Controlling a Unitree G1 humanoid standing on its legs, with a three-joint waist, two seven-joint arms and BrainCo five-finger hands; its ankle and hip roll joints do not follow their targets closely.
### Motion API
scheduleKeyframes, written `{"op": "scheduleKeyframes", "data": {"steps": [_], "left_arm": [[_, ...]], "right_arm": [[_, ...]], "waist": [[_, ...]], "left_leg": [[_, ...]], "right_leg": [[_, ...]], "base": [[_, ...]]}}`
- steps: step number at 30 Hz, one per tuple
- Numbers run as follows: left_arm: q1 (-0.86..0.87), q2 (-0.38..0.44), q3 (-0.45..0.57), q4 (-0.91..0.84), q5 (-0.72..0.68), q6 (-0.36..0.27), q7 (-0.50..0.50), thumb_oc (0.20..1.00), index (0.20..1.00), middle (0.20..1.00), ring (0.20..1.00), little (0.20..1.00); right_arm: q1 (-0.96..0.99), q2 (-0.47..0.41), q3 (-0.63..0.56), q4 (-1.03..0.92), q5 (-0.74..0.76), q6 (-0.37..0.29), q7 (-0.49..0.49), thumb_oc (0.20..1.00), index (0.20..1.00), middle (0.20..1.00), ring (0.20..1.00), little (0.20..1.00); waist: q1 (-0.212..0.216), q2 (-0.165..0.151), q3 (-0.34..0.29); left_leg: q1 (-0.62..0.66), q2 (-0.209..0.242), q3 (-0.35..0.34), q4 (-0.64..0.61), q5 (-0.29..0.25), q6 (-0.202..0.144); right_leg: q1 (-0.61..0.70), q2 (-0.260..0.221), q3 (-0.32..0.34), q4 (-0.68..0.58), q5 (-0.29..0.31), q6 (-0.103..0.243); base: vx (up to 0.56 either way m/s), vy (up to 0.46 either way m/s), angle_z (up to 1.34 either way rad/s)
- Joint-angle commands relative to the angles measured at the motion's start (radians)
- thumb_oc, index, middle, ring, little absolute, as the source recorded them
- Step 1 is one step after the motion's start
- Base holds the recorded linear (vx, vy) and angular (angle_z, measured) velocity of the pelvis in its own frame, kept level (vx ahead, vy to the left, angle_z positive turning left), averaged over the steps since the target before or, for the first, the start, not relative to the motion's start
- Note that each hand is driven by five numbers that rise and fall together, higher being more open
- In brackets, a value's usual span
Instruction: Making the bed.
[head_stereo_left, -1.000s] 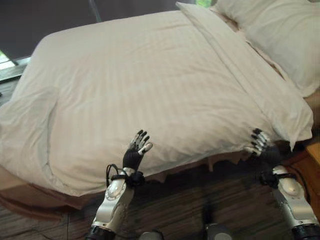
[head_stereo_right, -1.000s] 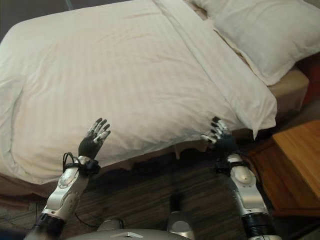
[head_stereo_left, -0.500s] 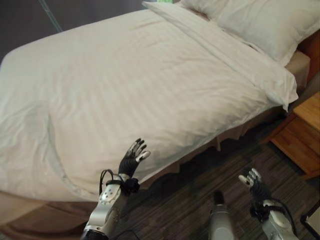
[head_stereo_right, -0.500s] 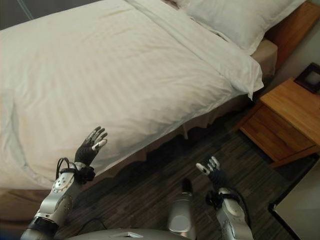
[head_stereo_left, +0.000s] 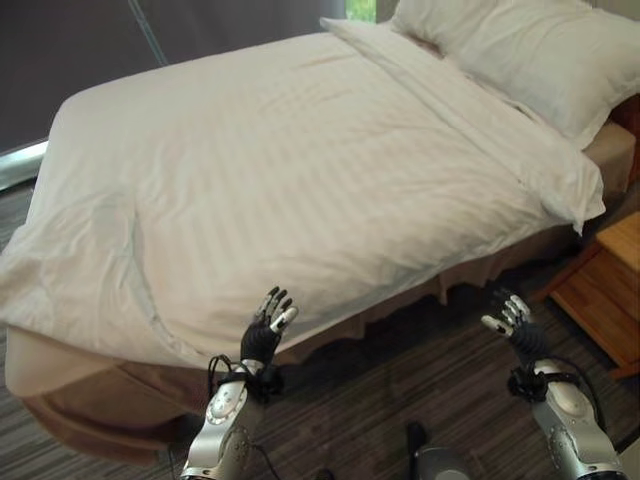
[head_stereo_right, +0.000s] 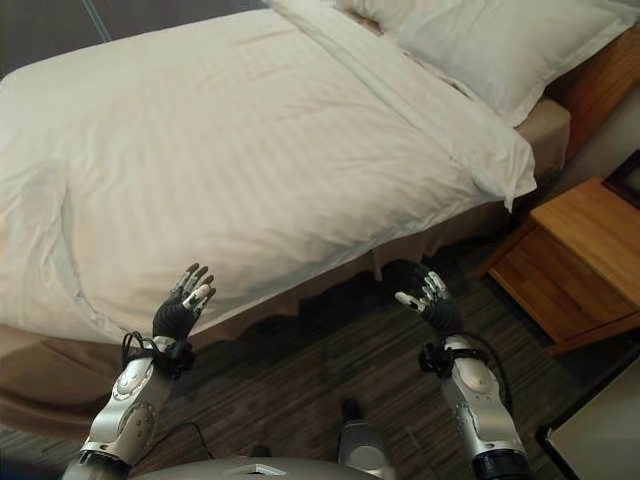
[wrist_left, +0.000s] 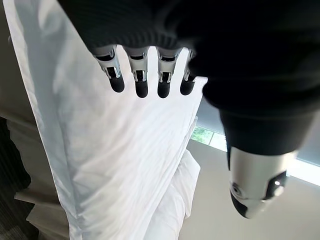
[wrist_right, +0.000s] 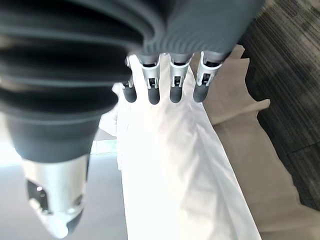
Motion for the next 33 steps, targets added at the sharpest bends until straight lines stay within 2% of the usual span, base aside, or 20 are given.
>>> {"op": "scheduleKeyframes", "data": {"steps": [1, 3, 5, 6, 7, 10, 13, 14, 15, 19, 20, 21, 23, 25, 27, 28, 29, 30, 31, 33], "left_arm": [[-0.006, 0.034, 0.018, -0.068, -0.015, -0.031, -0.008, 1.0, 1.0, 1.0, 1.0, 1.0], [-0.01, 0.035, 0.021, -0.066, -0.011, -0.033, -0.005, 1.0, 1.0, 1.0, 1.0, 1.0], [-0.033, 0.034, 0.021, -0.073, -0.025, -0.046, 0.004, 1.0, 1.0, 1.0, 1.0, 1.0], [-0.052, 0.036, 0.015, -0.072, -0.03, -0.052, 0.005, 1.0, 1.0, 1.0, 1.0, 1.0], [-0.069, 0.035, 0.011, -0.07, -0.034, -0.055, 0.01, 1.0, 1.0, 1.0, 1.0, 1.0], [-0.076, 0.027, 0.004, -0.078, -0.044, -0.058, 0.02, 1.0, 1.0, 1.0, 1.0, 1.0], [-0.08, 0.026, 0.003, -0.078, -0.054, -0.071, 0.033, 1.0, 1.0, 1.0, 1.0, 1.0], [-0.08, 0.026, 0.003, -0.078, -0.054, -0.071, 0.033, 1.0, 1.0, 1.0, 1.0, 1.0], [-0.088, 0.03, 0.009, -0.081, -0.064, -0.075, 0.031, 1.0, 1.0, 1.0, 1.0, 1.0], [-0.102, 0.035, 0.011, -0.08, -0.078, -0.081, 0.025, 1.0, 1.0, 1.0, 1.0, 1.0], [-0.104, 0.039, 0.01, -0.08, -0.08, -0.082, 0.018, 1.0, 1.0, 1.0, 1.0, 1.0], [-0.112, 0.056, 0.008, -0.088, -0.077, -0.086, 0.019, 1.0, 1.0, 1.0, 1.0, 1.0], [-0.122, 0.063, 0.001, -0.075, -0.077, -0.086, 0.018, 1.0, 1.0, 1.0, 1.0, 1.0], [-0.139, 0.085, -0.028, -0.05, -0.054, -0.081, 0.006, 1.0, 1.0, 1.0, 1.0, 1.0], [-0.126, 0.089, -0.032, -0.043, -0.022, -0.084, 0.018, 1.0, 1.0, 1.0, 1.0, 1.0], [-0.09, 0.103, -0.008, -0.046, -0.014, -0.072, 0.027, 1.0, 1.0, 1.0, 1.0, 1.0], [-0.09, 0.104, -0.007, -0.046, -0.014, -0.071, 0.027, 1.0, 1.0, 1.0, 1.0, 1.0], [-0.057, 0.12, 0.012, -0.058, -0.013, -0.07, -0.009, 1.0, 1.0, 1.0, 1.0, 1.0], [-0.057, 0.121, 0.012, -0.058, -0.013, -0.07, -0.009, 1.0, 1.0, 1.0, 1.0, 1.0], [-0.054, 0.118, 0.009, -0.038, 0.005, -0.054, -0.018, 1.0, 1.0, 1.0, 1.0, 1.0]], "right_arm": [[-0.011, 0.015, 0.011, -0.006, 0.009, -0.036, 0.005, 1.0, 1.0, 1.0, 1.0, 1.0], [-0.012, 0.015, 0.012, -0.006, 0.006, -0.036, 0.006, 1.0, 1.0, 1.0, 1.0, 1.0], [-0.02, 0.007, 0.021, -0.017, 0.016, -0.043, 0.012, 1.0, 1.0, 1.0, 1.0, 1.0], [-0.027, -0.005, 0.032, -0.021, 0.009, -0.048, 0.018, 1.0, 1.0, 1.0, 1.0, 1.0], [-0.038, -0.017, 0.04, -0.015, -0.005, -0.047, 0.014, 1.0, 1.0, 1.0, 1.0, 1.0], [-0.061, -0.015, 0.052, -0.02, 0.036, -0.046, 0.0, 1.0, 1.0, 1.0, 1.0, 1.0], [-0.049, -0.013, 0.066, -0.015, 0.06, -0.047, 0.016, 1.0, 1.0, 1.0, 1.0, 1.0], [-0.049, -0.013, 0.066, -0.015, 0.06, -0.047, 0.016, 1.0, 1.0, 1.0, 1.0, 1.0], [-0.036, -0.024, 0.074, -0.017, 0.066, -0.042, 0.022, 1.0, 1.0, 1.0, 1.0, 1.0], [-0.012, -0.041, 0.072, -0.015, 0.073, -0.023, 0.04, 1.0, 1.0, 1.0, 1.0, 1.0], [-0.008, -0.042, 0.068, -0.017, 0.074, -0.02, 0.041, 1.0, 1.0, 1.0, 1.0, 1.0], [-0.001, -0.035, 0.052, -0.015, 0.08, -0.016, 0.035, 1.0, 1.0, 1.0, 1.0, 1.0], [0.013, -0.022, 0.04, -0.01, 0.077, -0.013, 0.031, 1.0, 1.0, 1.0, 1.0, 1.0], [0.027, 0.006, 0.019, 0.002, 0.055, -0.013, 0.011, 1.0, 1.0, 1.0, 1.0, 1.0], [0.019, 0.057, 0.022, 0.011, 0.112, -0.026, -0.019, 1.0, 1.0, 1.0, 1.0, 1.0], [0.005, 0.118, 0.062, 0.025, 0.262, -0.026, -0.006, 1.0, 1.0, 1.0, 1.0, 1.0], [0.005, 0.119, 0.062, 0.025, 0.262, -0.026, -0.006, 1.0, 1.0, 1.0, 1.0, 1.0], [0.025, 0.109, 0.094, 0.017, 0.246, -0.007, 0.053, 1.0, 1.0, 1.0, 1.0, 1.0], [0.025, 0.109, 0.094, 0.017, 0.246, -0.007, 0.053, 1.0, 1.0, 1.0, 1.0, 1.0], [0.027, 0.079, 0.095, 0.009, 0.194, -0.002, 0.062, 1.0, 1.0, 1.0, 1.0, 1.0]], "waist": [[0.002, -0.046, -0.017], [0.002, -0.049, -0.012], [0.001, -0.057, 0.027], [0.007, -0.059, 0.053], [0.008, -0.063, 0.066], [0.018, -0.065, 0.048], [0.018, -0.052, 0.037], [0.018, -0.052, 0.037], [0.012, -0.034, 0.029], [-0.005, -0.015, 0.008], [-0.006, -0.013, 0.006], [-0.014, -0.012, 0.005], [-0.023, -0.012, 0.001], [-0.042, -0.023, -0.008], [-0.048, -0.032, -0.001], [-0.026, -0.007, 0.024], [-0.028, -0.009, 0.021], [-0.049, 0.007, 0.032], [-0.048, 0.006, 0.029], [-0.053, 0.015, 0.048]], "left_leg": [[-0.052, -0.094, -0.052, -0.025, 0.094, 0.015], [-0.061, -0.093, -0.055, -0.005, 0.091, 0.013], [-0.13, -0.088, -0.067, 0.128, 0.078, -0.014], [-0.196, -0.077, -0.08, 0.221, 0.11, -0.045], [-0.238, -0.051, -0.08, 0.256, 0.133, -0.071], [-0.172, 0.046, -0.141, 0.185, 0.13, -0.082], [-0.132, 0.172, -0.227, 0.142, 0.225, -0.125], [-0.131, 0.172, -0.227, 0.142, 0.225, -0.126], [-0.117, 0.239, -0.292, 0.118, 0.304, -0.156], [-0.087, 0.306, -0.318, 0.12, 0.355, -0.211], [-0.088, 0.297, -0.333, 0.141, 0.332, -0.214], [-0.09, 0.274, -0.331, 0.167, 0.239, -0.222], [-0.076, 0.264, -0.296, 0.149, 0.164, -0.217], [-0.023, 0.205, -0.238, 0.024, 0.05, -0.185], [0.016, 0.133, -0.183, -0.018, 0.04, -0.131], [0.037, 0.09, -0.129, -0.02, 0.052, -0.098], [0.034, 0.087, -0.13, -0.02, 0.054, -0.098], [0.025, 0.07, -0.125, -0.031, 0.07, -0.075], [0.022, 0.069, -0.124, -0.031, 0.071, -0.075], [0.002, 0.033, -0.126, -0.03, 0.079, -0.032]], "right_leg": [[0.169, 0.039, -0.051, -0.109, 0.008, 0.016], [0.167, 0.036, -0.054, -0.102, 0.005, 0.015], [0.16, 0.013, -0.07, -0.083, -0.008, 0.004], [0.152, 0.004, -0.079, -0.065, -0.014, -0.005], [0.145, -0.012, -0.087, -0.058, -0.016, -0.004], [0.132, -0.065, -0.067, -0.062, -0.003, 0.025], [0.124, -0.118, -0.032, -0.06, 0.007, 0.058], [0.125, -0.118, -0.032, -0.06, 0.007, 0.057], [0.11, -0.146, -0.005, -0.046, 0.009, 0.086], [0.103, -0.243, 0.023, -0.045, 0.042, 0.137], [0.102, -0.265, 0.036, -0.05, 0.057, 0.147], [0.096, -0.311, 0.051, -0.05, 0.087, 0.169], [0.098, -0.35, 0.069, -0.051, 0.136, 0.174], [0.075, -0.405, 0.078, -0.053, 0.301, 0.174], [0.036, -0.455, 0.05, -0.053, 0.454, 0.171], [0.001, -0.446, -0.057, -0.014, 0.424, 0.153], [-0.002, -0.448, -0.057, -0.015, 0.426, 0.153], [-0.022, -0.319, 0.032, 0.085, 0.319, 0.137], [-0.027, -0.32, 0.034, 0.085, 0.32, 0.137], [-0.043, -0.201, 0.01, 0.219, 0.187, 0.105]], "base": [[-0.05, -0.039, 0.01], [-0.07, -0.03, 0.01], [-0.18, -0.022, 0.18], [-0.23, 0.042, 0.49], [-0.19, 0.11, 0.6], [-0.02, 0.228, 0.18], [0.04, 0.315, 0.0], [0.01, 0.41, 0.04], [0.01, 0.488, -0.1], [0.04, 0.579, -0.39], [0.03, 0.781, -0.06], [0.02, 0.562, 0.13], [0.05, 0.535, 0.15], [0.08, 0.695, 0.12], [0.01, 0.803, 0.09], [-0.05, 0.7, -0.7], [-0.09, 0.893, -0.86], [-0.05, 0.433, -0.71], [-0.1, 0.641, -0.23], [-0.14, 0.499, -0.04]]}}
